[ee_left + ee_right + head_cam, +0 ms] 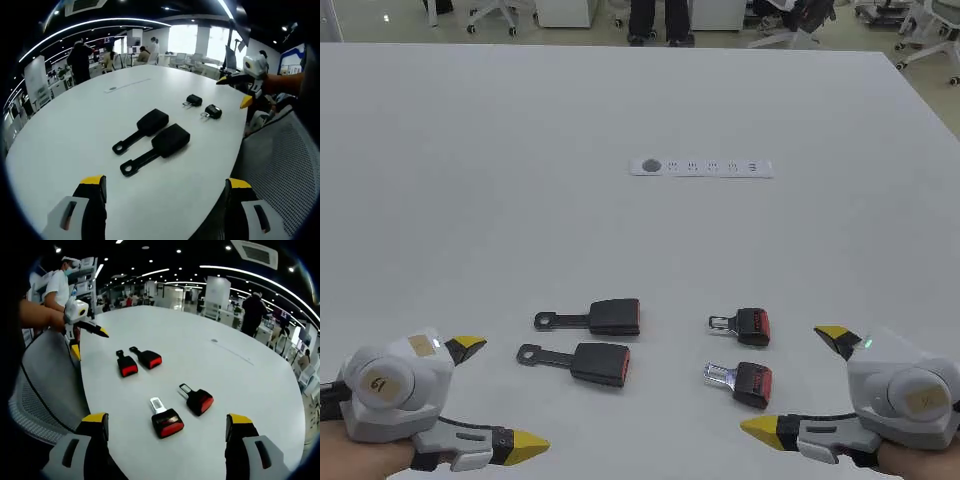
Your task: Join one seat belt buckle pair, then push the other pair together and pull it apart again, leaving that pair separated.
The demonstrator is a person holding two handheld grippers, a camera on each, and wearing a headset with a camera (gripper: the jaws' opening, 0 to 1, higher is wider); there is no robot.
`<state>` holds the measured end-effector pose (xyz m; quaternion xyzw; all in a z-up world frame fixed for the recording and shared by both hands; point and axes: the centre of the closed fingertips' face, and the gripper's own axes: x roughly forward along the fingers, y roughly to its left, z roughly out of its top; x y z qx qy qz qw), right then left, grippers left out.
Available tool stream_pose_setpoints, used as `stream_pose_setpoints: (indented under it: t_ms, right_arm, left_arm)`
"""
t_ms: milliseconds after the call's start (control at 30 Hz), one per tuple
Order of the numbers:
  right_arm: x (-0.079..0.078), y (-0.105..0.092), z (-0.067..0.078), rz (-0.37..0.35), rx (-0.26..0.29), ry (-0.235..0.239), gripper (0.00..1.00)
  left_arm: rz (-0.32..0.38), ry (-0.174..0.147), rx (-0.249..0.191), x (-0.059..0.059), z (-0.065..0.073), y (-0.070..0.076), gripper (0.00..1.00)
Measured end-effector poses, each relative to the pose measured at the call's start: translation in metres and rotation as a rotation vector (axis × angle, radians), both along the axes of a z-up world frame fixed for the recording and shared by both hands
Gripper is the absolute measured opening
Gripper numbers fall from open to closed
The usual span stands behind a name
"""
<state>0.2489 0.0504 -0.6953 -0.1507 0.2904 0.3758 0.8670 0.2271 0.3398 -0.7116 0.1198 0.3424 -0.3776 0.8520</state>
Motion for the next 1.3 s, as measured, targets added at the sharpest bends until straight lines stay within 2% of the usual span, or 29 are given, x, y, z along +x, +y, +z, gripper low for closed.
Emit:
stream_pose_setpoints:
  t_ms: [167,433,567,900,1033,1300]
  right_arm:
    - [-0.0006,-0.0016,-0.0010,-0.006,0.000,0.002,0.99]
    - [-0.0022,-0.0015,-0.0041,-0.014,0.001,0.012,0.99]
    - [-0.0021,-0.0009,-0.0052,-0.014,0.001,0.014,0.99]
    - [-0.0028,-0.0029,-0.0083,-0.021,-0.003,0.021,0.99]
    - [-0.0037,-0.0020,-0.0100,-0.020,-0.004,0.024,0.99]
    - [-0.0043,-0.0013,-0.0098,-0.015,-0.009,0.020,0.99]
  left_arm:
    - [0.007,0.002,-0.001,0.0016,-0.0023,0.0031,1.00]
    - [0.007,0.006,-0.001,-0.0006,-0.0035,-0.0010,1.00]
    - [0.012,0.007,-0.015,-0.0007,-0.0025,-0.0037,1.00]
    - [0.016,0.010,-0.006,-0.0015,-0.0040,-0.0016,1.00]
    - [0.012,0.009,0.017,-0.0023,-0.0044,0.0005,0.98]
    - [0.018,0.009,0.009,-0.0006,-0.0051,0.0005,0.98]
